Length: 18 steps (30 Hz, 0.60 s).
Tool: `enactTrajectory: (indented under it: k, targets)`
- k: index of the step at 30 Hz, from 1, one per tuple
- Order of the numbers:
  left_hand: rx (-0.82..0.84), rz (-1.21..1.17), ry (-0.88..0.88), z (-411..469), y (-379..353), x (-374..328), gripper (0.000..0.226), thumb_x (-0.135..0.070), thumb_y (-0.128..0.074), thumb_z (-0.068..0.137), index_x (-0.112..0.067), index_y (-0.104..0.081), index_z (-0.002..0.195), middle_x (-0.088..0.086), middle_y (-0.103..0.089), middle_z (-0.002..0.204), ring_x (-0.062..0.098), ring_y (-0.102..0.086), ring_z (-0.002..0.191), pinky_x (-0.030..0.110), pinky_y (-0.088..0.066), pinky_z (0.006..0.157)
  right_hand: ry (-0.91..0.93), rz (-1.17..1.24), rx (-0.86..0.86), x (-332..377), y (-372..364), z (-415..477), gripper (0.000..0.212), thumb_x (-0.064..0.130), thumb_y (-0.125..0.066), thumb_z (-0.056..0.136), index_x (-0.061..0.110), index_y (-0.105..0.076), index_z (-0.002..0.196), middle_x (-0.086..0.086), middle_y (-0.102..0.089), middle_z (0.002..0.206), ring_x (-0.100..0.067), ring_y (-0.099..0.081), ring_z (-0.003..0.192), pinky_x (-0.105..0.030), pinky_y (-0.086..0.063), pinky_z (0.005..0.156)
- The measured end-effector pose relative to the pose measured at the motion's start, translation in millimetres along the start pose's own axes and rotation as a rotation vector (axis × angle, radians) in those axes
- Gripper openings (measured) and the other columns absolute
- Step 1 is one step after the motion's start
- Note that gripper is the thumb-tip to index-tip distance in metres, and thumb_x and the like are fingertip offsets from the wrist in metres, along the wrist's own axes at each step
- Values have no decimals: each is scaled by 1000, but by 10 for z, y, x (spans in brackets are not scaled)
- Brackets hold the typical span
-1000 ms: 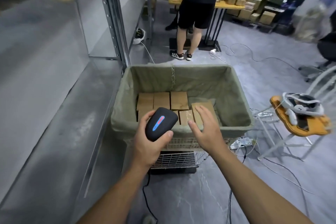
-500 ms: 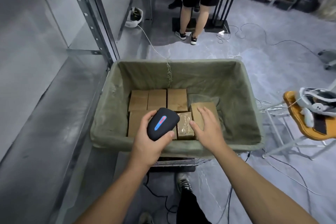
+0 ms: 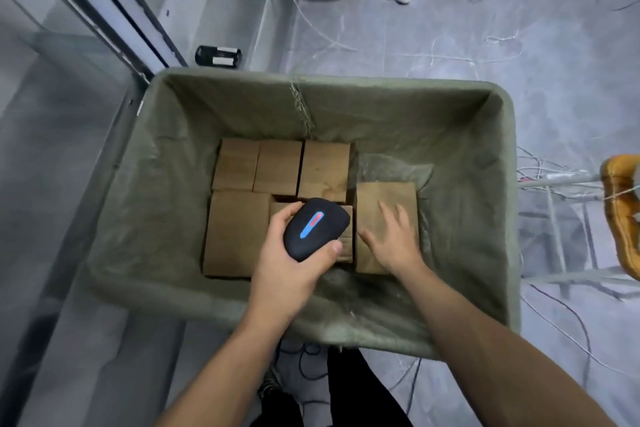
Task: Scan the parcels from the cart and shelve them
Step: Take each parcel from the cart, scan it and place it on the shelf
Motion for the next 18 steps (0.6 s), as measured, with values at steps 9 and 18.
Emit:
enactTrajectory:
  k: [9,18]
  targets:
    - [-49,-3,180,313,-51,270,63,-54,-82,53,-47,-62,112,-18,-74,108,16,-72,94,52,-57,93,-227,-186,46,-305,-297,424,89,66,-60,87,41,-12,157,-1,12,166,-33,14,152,-70,-11,116]
    - [-35,-54,254,337,-28,267,57,-34,-81,63,-35,-61,116,-20,-74,99,8,-68,75,21,-56,67,-325,-204,101,-396,-443,432,112,72,-68,76,56,13,151,9,39,158,-43,27,147,-75,-9,113]
Point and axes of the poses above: each hand's wrist, its own z-axis towards the middle knuckle, its own y-axis out of the back of the hand, x = y × z, the point moved 5 cm from there along z, towards the middle knuckle
